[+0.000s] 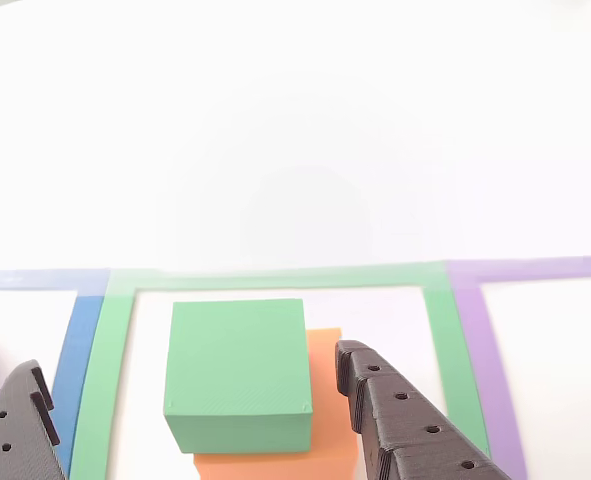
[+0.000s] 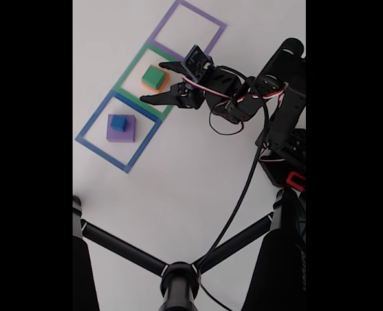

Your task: Tower of hanoi

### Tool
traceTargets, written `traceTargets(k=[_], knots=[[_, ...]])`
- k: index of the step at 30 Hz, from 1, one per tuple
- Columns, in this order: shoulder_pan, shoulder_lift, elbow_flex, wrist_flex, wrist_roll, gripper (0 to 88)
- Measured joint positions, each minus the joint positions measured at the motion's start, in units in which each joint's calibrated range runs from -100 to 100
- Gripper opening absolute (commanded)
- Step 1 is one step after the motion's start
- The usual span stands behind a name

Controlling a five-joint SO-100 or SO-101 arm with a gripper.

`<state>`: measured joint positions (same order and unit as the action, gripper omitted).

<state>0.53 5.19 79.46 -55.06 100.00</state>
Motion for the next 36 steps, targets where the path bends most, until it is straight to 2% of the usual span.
traceTargets(k=[7, 22, 36], knots=[[-0.5, 2.6, -1.1, -0.9, 0.0, 29.1], [-1.9, 3.2, -1.8, -1.4, 0.0, 11.0], [-1.9, 3.2, -1.8, -1.6, -0.6, 7.1]])
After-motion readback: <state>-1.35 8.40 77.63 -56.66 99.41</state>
